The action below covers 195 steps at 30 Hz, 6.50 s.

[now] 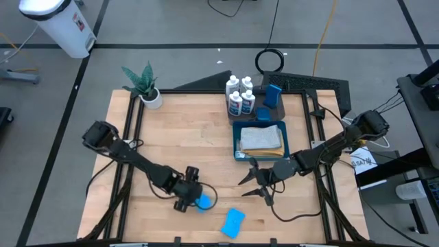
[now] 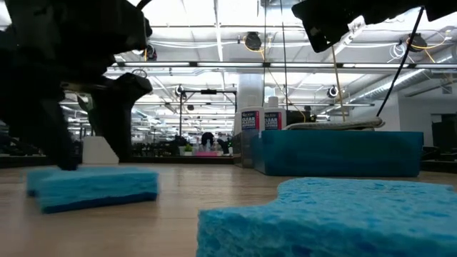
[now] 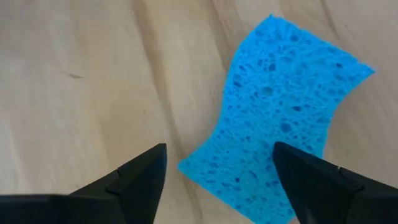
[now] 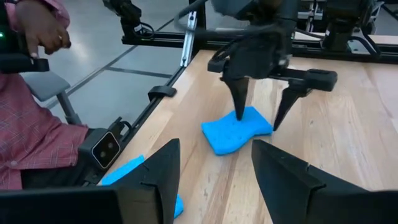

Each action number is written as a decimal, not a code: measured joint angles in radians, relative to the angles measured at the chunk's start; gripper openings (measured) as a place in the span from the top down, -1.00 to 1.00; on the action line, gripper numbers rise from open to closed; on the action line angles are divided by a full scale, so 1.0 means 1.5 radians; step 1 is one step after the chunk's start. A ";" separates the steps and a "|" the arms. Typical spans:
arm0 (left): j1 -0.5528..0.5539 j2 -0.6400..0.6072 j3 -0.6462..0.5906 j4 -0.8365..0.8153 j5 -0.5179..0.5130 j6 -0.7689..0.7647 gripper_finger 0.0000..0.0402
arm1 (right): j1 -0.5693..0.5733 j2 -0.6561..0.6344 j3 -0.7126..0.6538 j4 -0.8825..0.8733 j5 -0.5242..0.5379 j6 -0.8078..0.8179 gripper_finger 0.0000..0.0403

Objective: Pick & Place Kitchen Items
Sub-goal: Put the blue dishwashing sponge into the right black bin

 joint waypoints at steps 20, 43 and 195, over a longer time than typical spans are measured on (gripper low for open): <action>0.000 0.029 0.088 -0.112 0.092 0.142 -0.54 | 0.000 0.000 0.000 -0.005 0.000 0.000 0.15; 0.016 0.101 0.089 -0.085 0.087 0.142 -0.10 | 0.000 0.000 0.000 -0.005 0.000 0.000 0.15; 0.267 -0.356 -0.349 0.607 0.000 -0.012 0.96 | -0.220 -0.347 -0.118 -0.035 -0.032 -0.041 0.15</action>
